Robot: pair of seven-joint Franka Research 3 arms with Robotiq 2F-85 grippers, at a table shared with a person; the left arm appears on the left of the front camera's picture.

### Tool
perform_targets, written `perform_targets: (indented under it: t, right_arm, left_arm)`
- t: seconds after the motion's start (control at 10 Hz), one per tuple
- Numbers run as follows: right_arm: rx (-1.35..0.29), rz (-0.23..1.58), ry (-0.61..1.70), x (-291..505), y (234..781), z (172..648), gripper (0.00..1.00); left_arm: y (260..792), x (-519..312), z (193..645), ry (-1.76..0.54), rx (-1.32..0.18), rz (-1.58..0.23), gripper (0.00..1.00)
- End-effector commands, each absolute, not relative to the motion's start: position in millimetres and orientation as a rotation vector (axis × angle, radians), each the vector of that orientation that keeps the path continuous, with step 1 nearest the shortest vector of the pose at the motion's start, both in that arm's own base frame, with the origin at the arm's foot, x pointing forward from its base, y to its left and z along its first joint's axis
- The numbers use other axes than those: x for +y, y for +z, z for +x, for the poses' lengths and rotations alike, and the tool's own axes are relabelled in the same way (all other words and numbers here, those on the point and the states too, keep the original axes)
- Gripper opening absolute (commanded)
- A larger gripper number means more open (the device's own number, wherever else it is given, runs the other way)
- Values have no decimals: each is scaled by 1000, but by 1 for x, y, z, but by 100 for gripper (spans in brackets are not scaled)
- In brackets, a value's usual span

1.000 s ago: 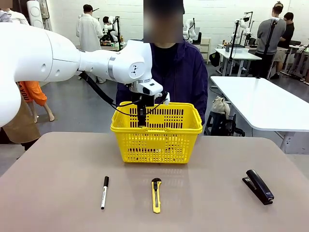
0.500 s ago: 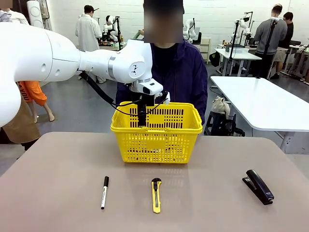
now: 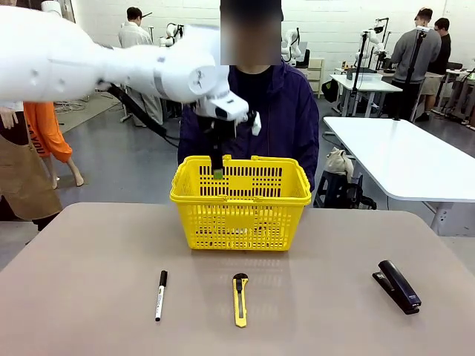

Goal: Place the items the person wants into the basket.
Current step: Pick up the item the person points to and place it in the Market Basket.

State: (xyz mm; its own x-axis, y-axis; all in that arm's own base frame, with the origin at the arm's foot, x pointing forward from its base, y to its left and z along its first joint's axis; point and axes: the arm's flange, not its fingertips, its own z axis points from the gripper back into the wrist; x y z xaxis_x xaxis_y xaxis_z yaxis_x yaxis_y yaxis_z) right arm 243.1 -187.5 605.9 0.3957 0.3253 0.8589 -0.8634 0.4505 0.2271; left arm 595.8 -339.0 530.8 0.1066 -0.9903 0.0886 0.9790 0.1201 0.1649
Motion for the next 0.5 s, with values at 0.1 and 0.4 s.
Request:
perform_targets:
  t: [0.1,0.4]
  right_arm:
    - [-872,775,863,-188,608,245,100]
    - [-872,775,863,-188,608,245,100]
  left_arm:
    - [599,-270,494,-1402,-352,70,97]
    - [619,-204,421,-1354,-479,73,97]
